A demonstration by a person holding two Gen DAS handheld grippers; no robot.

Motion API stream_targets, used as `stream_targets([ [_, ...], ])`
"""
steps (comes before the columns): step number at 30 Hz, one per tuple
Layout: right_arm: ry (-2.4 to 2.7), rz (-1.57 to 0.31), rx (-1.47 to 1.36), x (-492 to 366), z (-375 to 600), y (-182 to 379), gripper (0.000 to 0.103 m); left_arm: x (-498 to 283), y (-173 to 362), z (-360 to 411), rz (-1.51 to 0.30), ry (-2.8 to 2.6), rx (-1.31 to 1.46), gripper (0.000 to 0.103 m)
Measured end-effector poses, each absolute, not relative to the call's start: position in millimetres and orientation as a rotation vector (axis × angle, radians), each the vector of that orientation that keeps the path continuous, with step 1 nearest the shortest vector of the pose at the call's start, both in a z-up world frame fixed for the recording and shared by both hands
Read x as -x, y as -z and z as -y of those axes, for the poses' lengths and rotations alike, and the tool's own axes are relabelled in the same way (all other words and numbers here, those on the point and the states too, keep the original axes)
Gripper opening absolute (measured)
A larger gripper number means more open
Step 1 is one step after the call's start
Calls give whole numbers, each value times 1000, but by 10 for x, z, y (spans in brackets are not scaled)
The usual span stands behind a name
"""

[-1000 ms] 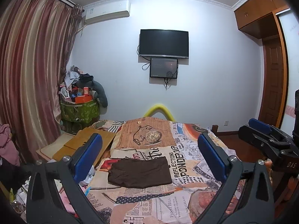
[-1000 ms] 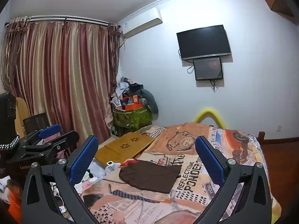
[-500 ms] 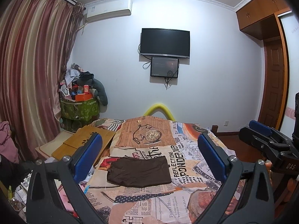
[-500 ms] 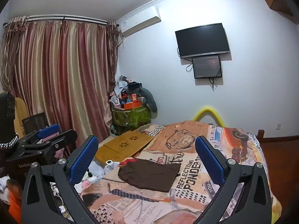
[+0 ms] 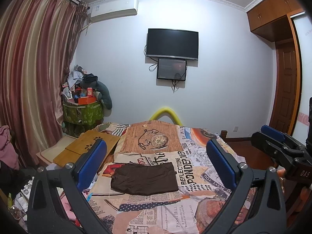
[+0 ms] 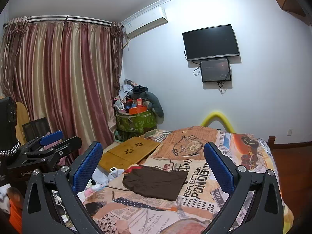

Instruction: Fold small clothes

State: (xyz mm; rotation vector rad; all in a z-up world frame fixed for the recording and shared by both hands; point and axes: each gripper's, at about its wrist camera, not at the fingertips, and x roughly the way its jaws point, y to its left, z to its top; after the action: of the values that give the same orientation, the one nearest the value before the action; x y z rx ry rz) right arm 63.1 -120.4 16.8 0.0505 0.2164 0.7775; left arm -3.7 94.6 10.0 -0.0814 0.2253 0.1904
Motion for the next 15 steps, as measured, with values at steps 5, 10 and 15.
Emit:
stream_targets([
  [5,-777,-217,-52,-637,1207,-171,103,19,-87,-930,-228,-179,88,103],
  [10,-777,-217,-54,-642,1213,-179,103,20,-84,-930,-224,-167,96,103],
  [15,-777,-217,-55,-646,1208,-181,103,20,-82,-921,-227,-164,94,103],
])
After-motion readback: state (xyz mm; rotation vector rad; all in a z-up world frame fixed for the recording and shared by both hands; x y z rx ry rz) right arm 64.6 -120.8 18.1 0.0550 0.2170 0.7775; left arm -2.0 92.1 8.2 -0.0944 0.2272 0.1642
